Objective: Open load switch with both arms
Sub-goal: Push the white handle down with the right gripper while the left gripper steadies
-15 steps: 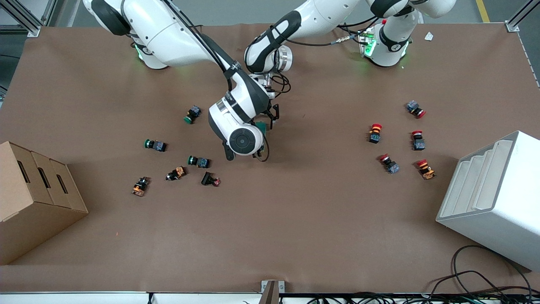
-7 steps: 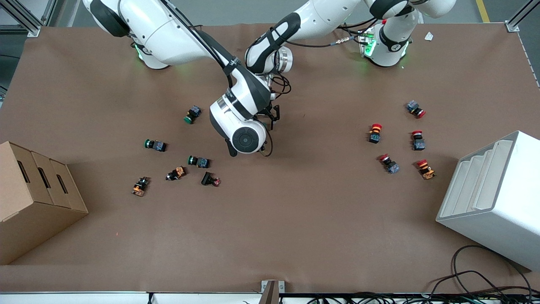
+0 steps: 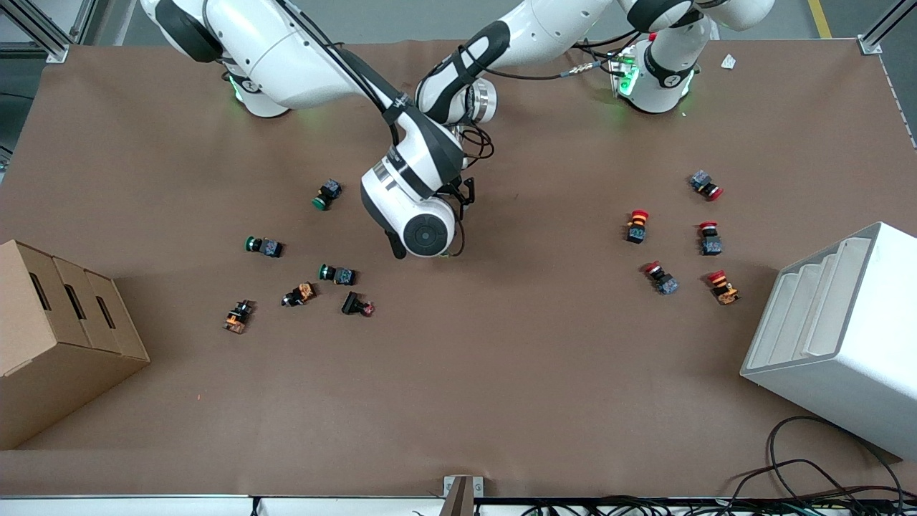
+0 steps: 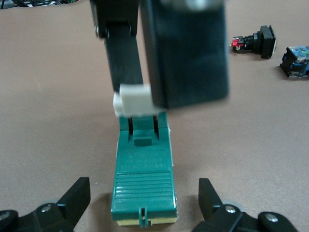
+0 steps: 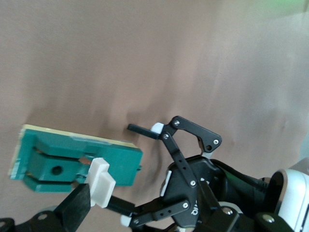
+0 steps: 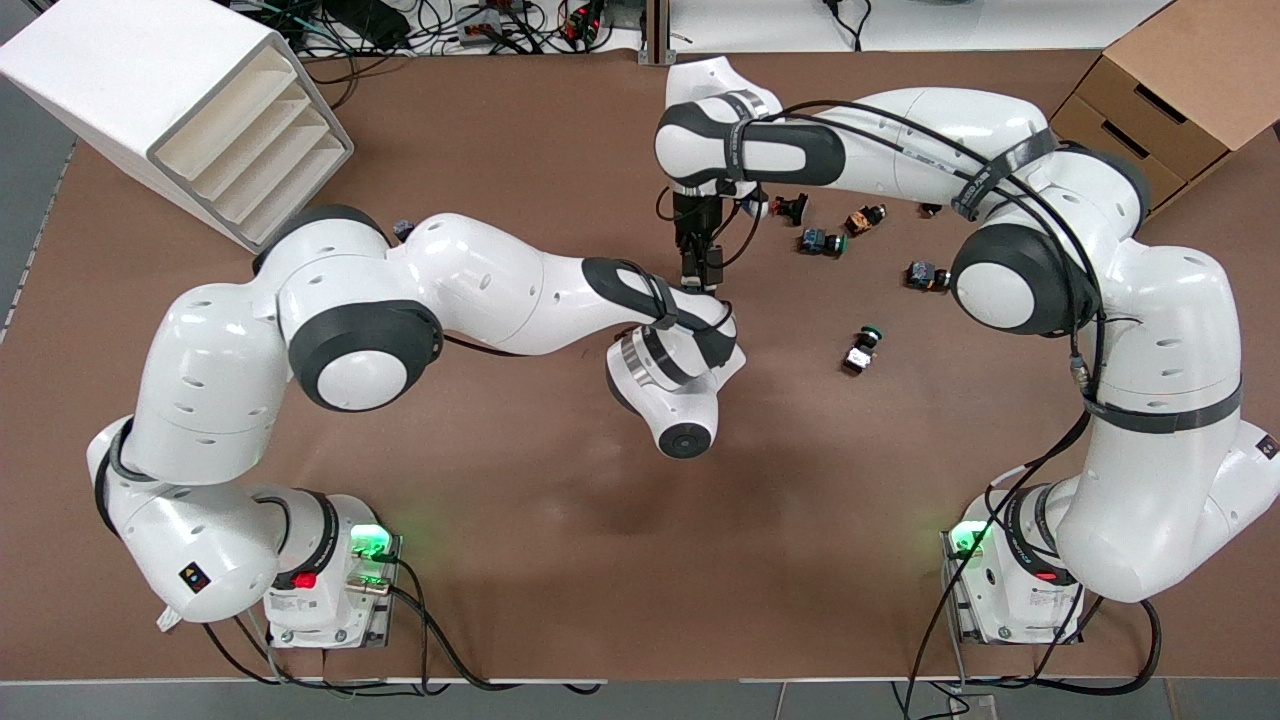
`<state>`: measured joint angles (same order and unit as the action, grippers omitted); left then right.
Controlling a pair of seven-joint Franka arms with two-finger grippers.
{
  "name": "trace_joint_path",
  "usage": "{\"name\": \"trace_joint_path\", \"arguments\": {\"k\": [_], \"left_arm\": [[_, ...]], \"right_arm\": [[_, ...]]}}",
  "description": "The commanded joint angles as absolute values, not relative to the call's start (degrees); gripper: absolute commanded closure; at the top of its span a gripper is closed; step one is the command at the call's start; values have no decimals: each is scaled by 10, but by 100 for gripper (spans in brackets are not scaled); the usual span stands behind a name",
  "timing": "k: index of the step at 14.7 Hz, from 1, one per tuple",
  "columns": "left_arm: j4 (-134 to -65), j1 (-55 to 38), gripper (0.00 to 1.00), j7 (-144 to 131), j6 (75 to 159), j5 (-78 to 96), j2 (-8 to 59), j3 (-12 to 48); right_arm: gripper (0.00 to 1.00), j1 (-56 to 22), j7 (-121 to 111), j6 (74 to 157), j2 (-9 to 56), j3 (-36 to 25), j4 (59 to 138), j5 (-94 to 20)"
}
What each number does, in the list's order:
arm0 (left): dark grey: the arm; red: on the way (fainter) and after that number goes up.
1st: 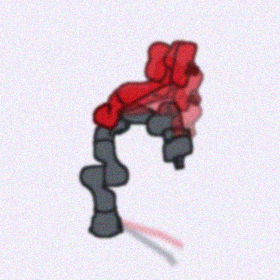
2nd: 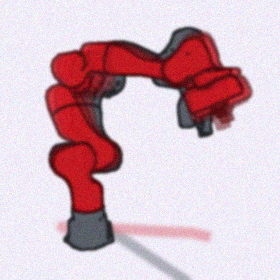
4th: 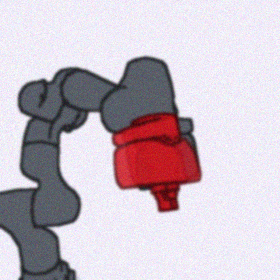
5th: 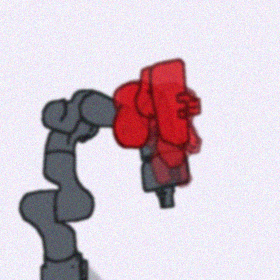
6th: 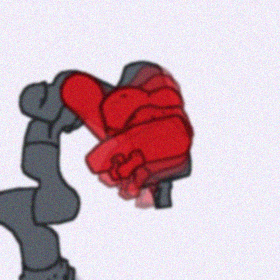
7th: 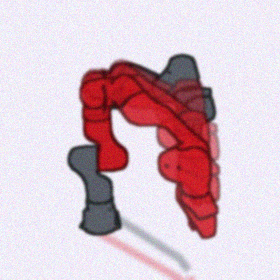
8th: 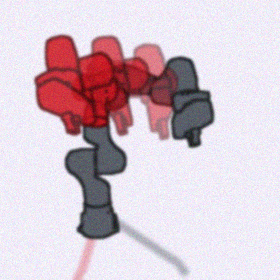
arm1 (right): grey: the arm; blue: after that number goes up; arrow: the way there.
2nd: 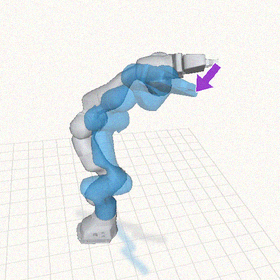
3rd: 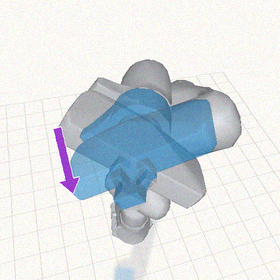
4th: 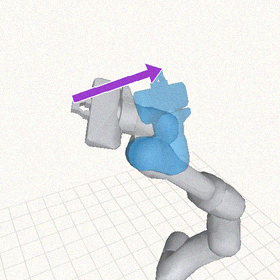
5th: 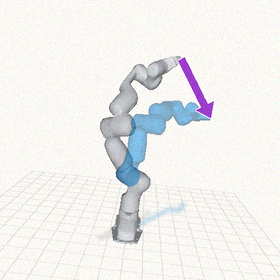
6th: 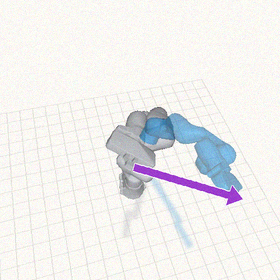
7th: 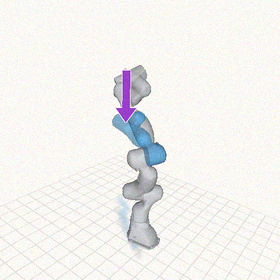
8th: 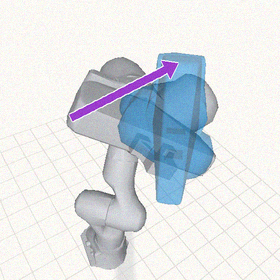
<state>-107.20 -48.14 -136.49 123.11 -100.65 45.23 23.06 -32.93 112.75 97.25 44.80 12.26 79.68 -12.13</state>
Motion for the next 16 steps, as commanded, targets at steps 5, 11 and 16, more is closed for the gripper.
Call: {"name": "trace_joint_path", "arguments": {"k": [5,11,16], "left_arm": [[-1071,-485,1,-1376,1223,-1019,454,229],[-1070,-483,1,-1375,1223,-1020,453,229],[-1070,-480,1,-1369,1223,-1018,447,229]], "right_arm": [[2,-345,1117,989,462,124,830,-121],[0,-294,1041,945,444,120,803,-118],[0,-201,836,921,418,119,767,1]]}}
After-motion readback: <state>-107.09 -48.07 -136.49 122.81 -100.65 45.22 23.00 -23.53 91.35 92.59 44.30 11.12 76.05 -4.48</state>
